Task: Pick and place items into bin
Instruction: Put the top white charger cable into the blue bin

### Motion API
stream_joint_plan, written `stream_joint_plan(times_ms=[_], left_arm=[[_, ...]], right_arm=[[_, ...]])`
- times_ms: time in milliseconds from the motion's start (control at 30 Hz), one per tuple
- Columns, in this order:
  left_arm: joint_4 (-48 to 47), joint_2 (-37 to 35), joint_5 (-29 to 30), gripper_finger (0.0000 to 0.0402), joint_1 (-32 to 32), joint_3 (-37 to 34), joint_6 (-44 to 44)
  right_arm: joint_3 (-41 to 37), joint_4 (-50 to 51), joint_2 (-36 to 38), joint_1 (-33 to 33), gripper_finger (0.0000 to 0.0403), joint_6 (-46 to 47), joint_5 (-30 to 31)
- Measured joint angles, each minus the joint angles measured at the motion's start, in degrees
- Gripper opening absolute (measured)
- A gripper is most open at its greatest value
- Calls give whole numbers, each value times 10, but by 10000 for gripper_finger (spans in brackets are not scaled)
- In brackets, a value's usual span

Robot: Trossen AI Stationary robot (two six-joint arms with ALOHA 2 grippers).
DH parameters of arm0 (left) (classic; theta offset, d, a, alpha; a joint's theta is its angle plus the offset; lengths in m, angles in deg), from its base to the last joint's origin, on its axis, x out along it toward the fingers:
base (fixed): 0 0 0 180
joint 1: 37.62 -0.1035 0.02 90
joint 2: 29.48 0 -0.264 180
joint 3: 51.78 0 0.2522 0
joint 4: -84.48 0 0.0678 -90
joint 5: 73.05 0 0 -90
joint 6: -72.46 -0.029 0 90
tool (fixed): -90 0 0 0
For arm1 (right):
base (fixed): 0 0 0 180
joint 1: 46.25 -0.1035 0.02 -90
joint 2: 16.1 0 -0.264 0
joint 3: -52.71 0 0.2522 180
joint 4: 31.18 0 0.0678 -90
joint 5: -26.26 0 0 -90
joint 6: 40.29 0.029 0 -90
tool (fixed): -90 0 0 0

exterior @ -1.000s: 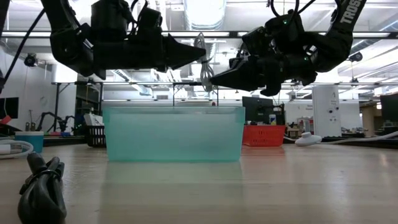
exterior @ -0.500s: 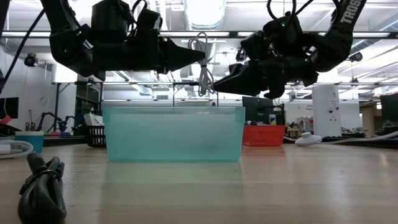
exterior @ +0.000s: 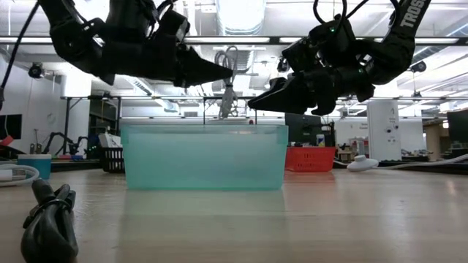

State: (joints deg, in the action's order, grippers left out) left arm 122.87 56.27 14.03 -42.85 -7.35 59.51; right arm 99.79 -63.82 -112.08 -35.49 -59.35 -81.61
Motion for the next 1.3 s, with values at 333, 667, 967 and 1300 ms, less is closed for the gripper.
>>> stream_joint_plan(times_ms=[333,667,967,1300], left_arm=[[-175,-50,-5,5,0,-1,-26],[-281,-53,-39,5,0,0,-45],[-322,-53,-38,5,0,0,-79],[-322,-52,-38,75,0,-1,-73]], right_arm=[[0,4,0,0,150,7,33],[0,7,0,0,146,4,33],[0,8,0,0,143,4,34],[0,8,0,0,139,4,34]])
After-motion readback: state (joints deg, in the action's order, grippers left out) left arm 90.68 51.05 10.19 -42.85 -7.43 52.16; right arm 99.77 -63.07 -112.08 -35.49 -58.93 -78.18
